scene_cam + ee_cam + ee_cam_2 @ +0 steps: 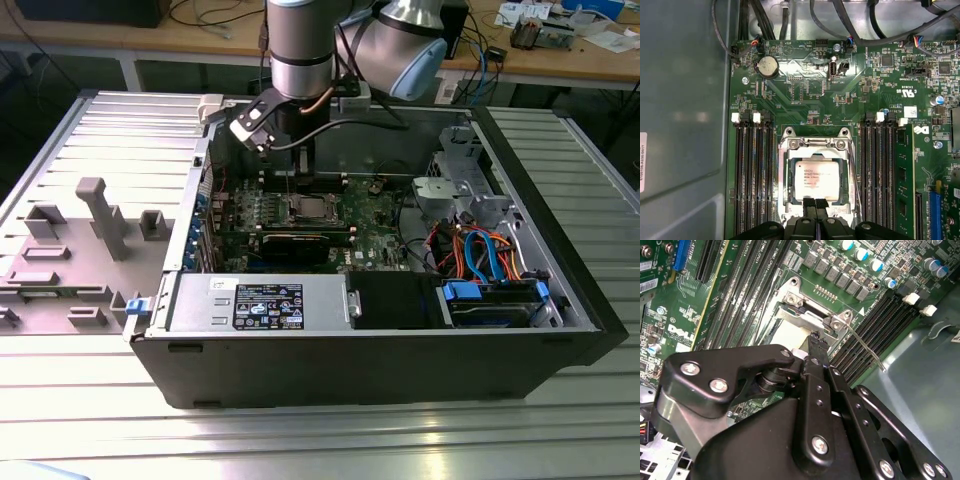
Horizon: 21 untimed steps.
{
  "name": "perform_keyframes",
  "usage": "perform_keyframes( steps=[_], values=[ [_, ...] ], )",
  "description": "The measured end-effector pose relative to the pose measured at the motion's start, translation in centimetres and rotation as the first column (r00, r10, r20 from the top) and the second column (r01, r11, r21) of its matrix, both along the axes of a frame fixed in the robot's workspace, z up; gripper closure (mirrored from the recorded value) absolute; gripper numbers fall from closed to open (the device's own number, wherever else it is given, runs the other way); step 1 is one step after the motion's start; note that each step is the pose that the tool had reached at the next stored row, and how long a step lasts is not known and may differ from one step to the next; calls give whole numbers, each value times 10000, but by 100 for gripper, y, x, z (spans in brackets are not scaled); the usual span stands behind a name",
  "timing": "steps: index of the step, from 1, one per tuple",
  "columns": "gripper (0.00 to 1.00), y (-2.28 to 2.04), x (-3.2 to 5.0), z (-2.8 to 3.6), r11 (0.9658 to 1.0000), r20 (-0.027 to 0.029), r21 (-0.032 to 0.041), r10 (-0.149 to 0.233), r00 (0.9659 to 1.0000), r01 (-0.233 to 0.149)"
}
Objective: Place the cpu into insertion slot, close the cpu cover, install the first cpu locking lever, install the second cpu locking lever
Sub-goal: 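Close the cpu cover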
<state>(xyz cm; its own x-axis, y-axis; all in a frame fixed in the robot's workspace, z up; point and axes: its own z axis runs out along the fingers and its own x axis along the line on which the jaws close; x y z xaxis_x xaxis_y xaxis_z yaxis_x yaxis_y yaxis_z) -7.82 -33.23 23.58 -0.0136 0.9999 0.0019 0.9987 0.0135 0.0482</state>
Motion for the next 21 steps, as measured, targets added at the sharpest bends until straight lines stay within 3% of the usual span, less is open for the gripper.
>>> perform_keyframes(
  steps=[4, 18, 21],
  values=[
    [89, 0, -18, -35, 10000, -7, -2, 48, 10000, -48],
    [89, -1, -51, -255, 9997, -81, 0, 261, 9996, -261],
    [89, 0, -53, -265, 9997, -96, 1, 260, 9996, -260]
  ],
)
